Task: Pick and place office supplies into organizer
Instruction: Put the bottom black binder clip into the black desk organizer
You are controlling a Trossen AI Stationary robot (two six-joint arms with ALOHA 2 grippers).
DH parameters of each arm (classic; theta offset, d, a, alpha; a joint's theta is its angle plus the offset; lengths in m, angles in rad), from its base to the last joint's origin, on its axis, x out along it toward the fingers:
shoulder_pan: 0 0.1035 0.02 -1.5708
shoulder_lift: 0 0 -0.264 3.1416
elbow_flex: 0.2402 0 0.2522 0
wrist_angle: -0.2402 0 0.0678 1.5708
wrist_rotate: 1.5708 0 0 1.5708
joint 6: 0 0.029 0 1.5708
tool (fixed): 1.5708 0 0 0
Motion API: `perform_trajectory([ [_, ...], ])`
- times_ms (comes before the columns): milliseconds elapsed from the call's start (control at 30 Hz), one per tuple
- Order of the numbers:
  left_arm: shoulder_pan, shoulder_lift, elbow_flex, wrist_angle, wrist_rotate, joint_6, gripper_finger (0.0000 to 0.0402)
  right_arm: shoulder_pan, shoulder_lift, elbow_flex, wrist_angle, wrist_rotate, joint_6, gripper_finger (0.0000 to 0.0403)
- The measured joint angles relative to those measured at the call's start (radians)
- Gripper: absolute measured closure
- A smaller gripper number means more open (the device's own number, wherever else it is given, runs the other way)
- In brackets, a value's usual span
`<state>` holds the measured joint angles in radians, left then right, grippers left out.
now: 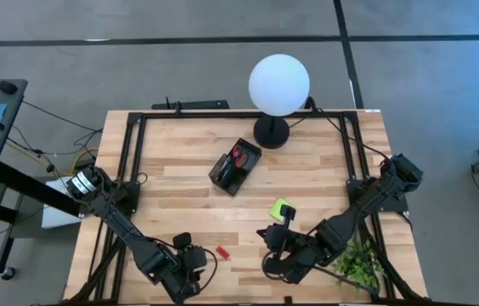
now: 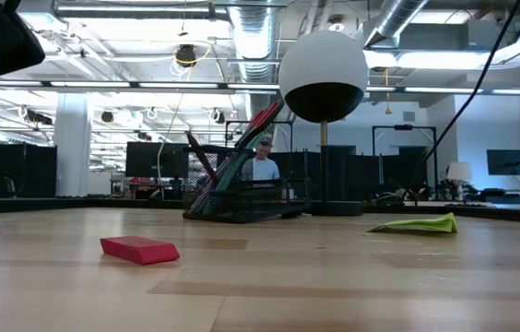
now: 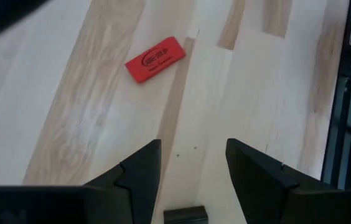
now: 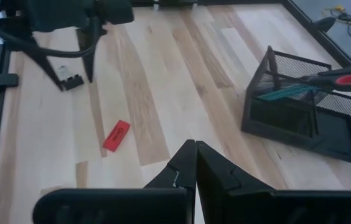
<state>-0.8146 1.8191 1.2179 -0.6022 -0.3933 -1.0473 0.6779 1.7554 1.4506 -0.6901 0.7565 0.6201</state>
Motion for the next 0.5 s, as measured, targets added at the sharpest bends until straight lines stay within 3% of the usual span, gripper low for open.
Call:
perform_trajectory([
  [367,0.019,0.000,0.000,0.039,-0.020,0.155,0.0223,-0.098,0.000,0.000,0.004,0.000,0.000,0.0403],
  [500,0.020,0.000,0.000,0.047,-0.029,0.127,0.0223,-0.142,0.000,0.000,0.004,-0.001,0.000,0.0403],
])
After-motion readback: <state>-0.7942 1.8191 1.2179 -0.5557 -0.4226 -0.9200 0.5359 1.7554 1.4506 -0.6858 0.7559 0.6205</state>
